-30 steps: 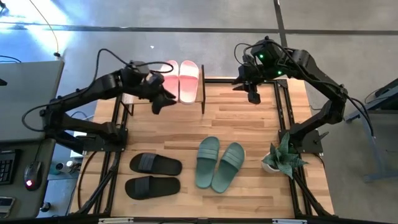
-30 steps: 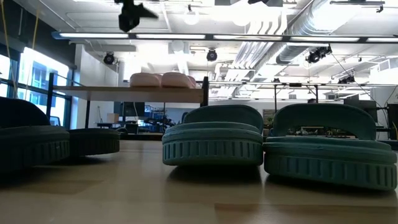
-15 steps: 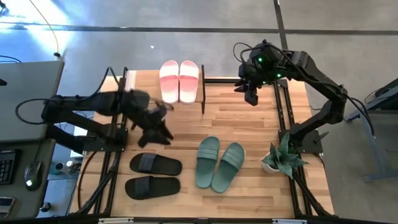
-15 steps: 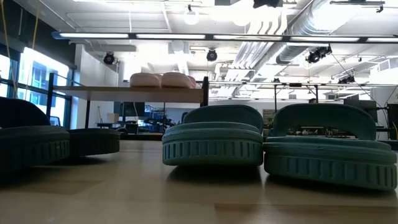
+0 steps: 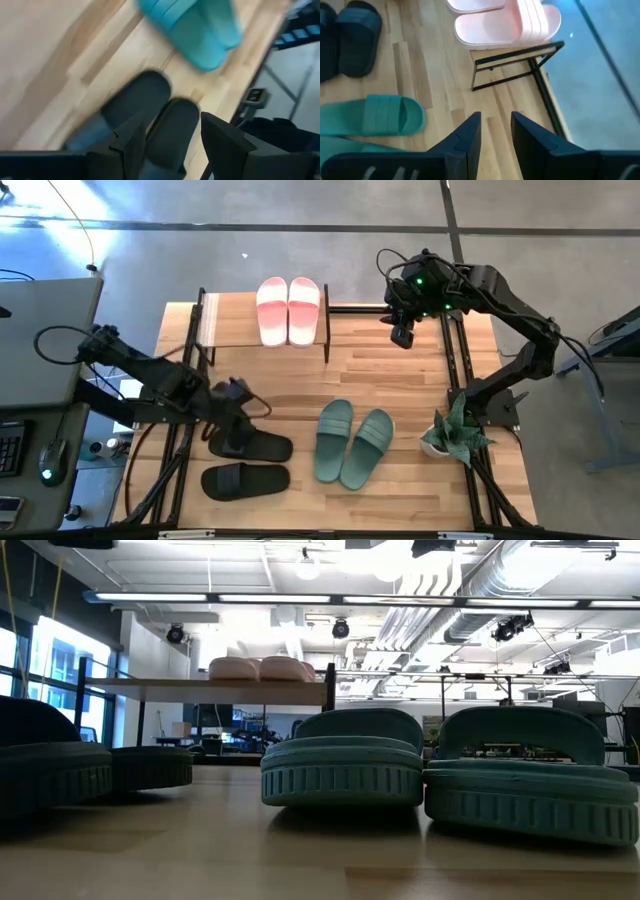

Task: Pick and place slides into the shelf
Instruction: Put the top black slide under the shelf

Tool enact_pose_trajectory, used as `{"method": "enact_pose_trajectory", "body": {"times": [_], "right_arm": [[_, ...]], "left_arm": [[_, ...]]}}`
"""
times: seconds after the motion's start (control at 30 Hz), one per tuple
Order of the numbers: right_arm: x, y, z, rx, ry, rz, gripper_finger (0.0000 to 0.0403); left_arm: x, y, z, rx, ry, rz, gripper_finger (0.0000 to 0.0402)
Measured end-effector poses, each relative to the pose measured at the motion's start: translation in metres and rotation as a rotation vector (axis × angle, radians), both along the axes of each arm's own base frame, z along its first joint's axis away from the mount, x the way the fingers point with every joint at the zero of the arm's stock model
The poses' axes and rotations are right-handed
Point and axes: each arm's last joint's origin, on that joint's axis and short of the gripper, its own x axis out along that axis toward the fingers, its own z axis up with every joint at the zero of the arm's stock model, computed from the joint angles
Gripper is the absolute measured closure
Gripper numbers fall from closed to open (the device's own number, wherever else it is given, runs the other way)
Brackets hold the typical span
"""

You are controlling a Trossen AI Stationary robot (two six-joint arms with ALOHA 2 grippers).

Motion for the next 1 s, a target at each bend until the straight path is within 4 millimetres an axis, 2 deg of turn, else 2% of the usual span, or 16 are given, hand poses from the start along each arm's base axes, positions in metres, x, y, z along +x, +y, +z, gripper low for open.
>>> {"method": "enact_pose_trajectory", "body": {"times": [0.1,0.23,0.4,0.53,0.67,0.8,1.0], "right_arm": [[-0.002,0.002,0.002,-0.033,0.004,0.043,0.0306],[-0.005,0.004,0.002,-0.076,0.031,0.111,0.0306],[-0.008,0.001,0.004,-0.094,0.018,0.200,0.0306],[-0.011,-0.002,0.004,-0.099,0.025,0.242,0.0306],[-0.014,-0.003,0.003,-0.103,0.038,0.253,0.0306],[-0.014,-0.004,0.003,-0.097,0.034,0.277,0.0306],[-0.014,-0.004,0.003,-0.107,0.032,0.290,0.0306]], "left_arm": [[0.007,-0.006,-0.013,-0.042,0.121,0.108,0.0232],[0.020,-0.013,-0.028,-0.057,0.389,0.228,0.0248],[0.047,-0.022,-0.040,-0.022,0.654,0.306,0.0275],[0.074,-0.028,-0.056,0.036,0.732,0.301,0.0285],[0.091,-0.032,-0.078,0.082,0.801,0.242,0.0284],[0.100,-0.035,-0.100,0.114,0.873,0.241,0.0274],[0.107,-0.038,-0.118,0.130,0.931,0.240,0.0253]]}}
